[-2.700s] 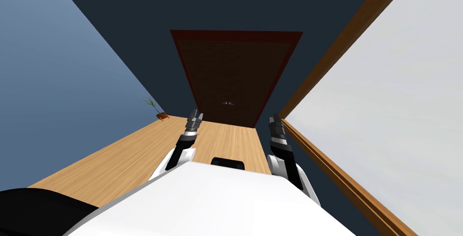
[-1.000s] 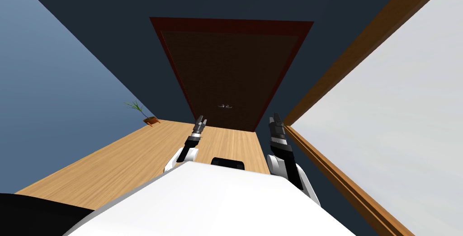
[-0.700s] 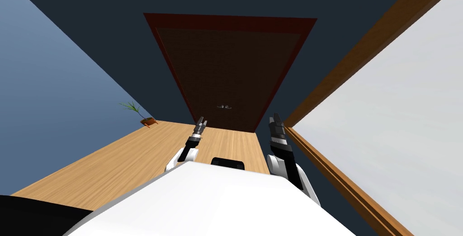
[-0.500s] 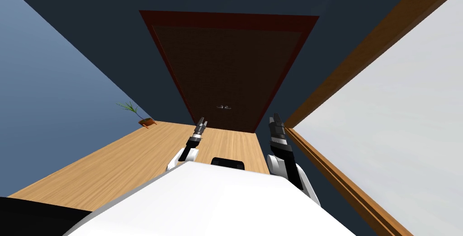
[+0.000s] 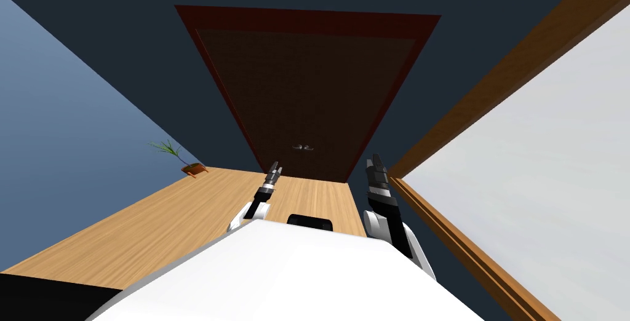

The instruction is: Pull the door open

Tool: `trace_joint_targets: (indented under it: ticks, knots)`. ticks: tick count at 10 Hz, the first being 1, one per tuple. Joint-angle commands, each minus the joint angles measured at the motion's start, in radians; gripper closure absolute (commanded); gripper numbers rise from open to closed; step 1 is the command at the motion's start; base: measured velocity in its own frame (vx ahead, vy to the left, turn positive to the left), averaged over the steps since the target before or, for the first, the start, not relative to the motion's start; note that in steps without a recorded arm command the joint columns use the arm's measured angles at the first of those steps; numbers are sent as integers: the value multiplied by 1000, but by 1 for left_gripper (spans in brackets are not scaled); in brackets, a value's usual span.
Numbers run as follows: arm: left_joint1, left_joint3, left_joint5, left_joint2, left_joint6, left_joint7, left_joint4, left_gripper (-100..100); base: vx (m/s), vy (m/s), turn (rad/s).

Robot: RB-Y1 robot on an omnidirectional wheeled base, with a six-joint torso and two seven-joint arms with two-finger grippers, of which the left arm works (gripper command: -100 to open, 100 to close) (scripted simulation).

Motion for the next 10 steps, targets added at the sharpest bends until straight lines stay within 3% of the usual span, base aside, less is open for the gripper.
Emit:
trace_joint_targets:
  ticks: [1, 10]
  knots:
    - [-11, 1, 2, 4, -9, 2, 30, -100, 68, -1, -6]
    - [-95, -2, 22, 40, -66, 19, 270, -100, 91, -9, -17]
